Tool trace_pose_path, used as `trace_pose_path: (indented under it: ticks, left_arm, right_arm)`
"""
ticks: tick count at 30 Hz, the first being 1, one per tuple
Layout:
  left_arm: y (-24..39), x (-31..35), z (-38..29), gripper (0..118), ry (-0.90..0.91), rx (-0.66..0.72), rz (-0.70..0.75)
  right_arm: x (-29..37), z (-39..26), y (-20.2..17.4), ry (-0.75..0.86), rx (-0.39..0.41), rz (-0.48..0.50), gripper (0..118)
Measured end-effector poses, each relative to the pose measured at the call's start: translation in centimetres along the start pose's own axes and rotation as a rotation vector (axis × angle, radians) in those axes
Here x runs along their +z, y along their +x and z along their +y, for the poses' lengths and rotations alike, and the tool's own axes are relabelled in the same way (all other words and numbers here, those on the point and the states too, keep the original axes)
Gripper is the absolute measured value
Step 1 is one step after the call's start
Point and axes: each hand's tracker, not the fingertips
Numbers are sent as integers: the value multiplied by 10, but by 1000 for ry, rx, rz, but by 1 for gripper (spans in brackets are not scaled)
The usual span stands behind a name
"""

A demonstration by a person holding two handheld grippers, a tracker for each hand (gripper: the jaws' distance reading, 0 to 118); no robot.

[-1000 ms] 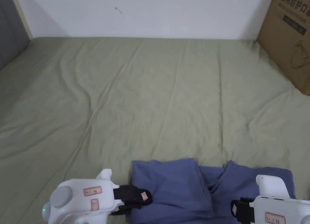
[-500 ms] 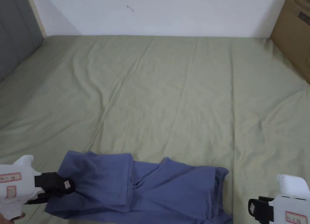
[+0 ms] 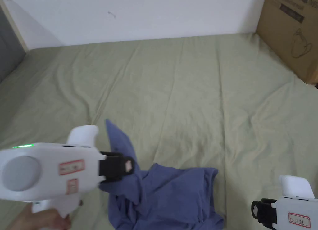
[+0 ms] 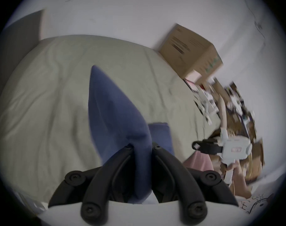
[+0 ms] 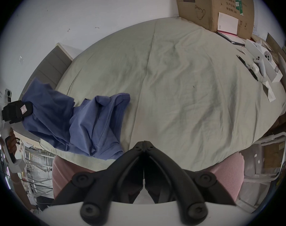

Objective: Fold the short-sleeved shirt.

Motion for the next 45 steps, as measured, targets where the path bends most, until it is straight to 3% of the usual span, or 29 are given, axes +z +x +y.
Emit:
trace_pose_path:
  ticks: [4,5,6,7,8,9,10,13,16,17,19,21,25,35,41,45]
  left_arm:
    - [43,-74,-2,18,-154,-71,-83]
    - [52,-93,-5,33,-191,-93,-80]
    - [60,-107,-9,57,-215,-110,-85]
    - [66,-119,-13,91,-234,-124,-114]
    - [71,-132,-18,114,-268,-152,-139]
    - [72,-141,-20,115,-289,-148,-118]
    - [70,-142,-19,110,-286,-111,-58]
    - [55,-123,-7,88,-208,-15,-85]
    - [28,-90,6,17,-105,137,-119]
    - [20,-83,8,4,-81,147,-93]
    - [10,-80,7,4,-74,108,54]
    - [8,-89,-1,4,-106,94,109]
    - [14,-123,-26,4,-223,171,-62]
    - [70,-203,-61,1,-339,105,-101]
    - [87,-189,-53,1,-329,50,-156]
    - [73,-160,-47,1,-255,85,-208]
  right_arm:
    - [1,-6,14,-3,-34,3,0]
    - [0,-8,18,-2,-44,1,0]
    - [0,-10,22,-6,-56,0,0]
    - [0,-12,27,-9,-71,-3,0]
    - [-1,-13,32,-13,-87,-7,0]
    - [0,-14,36,-15,-100,-11,0]
    - [1,-16,41,-13,-112,-16,0]
    - [8,-17,50,0,-132,-25,0]
    - [11,-15,54,12,-142,-32,0]
    - [12,-14,55,18,-144,-33,0]
    - [13,-12,55,30,-149,-31,0]
    - [13,-11,54,40,-153,-21,0]
    - [10,-8,52,40,-146,-13,0]
    - [11,-14,59,35,-174,-13,0]
    - [14,-10,48,28,-140,-19,0]
    - [15,0,27,29,-84,-8,0]
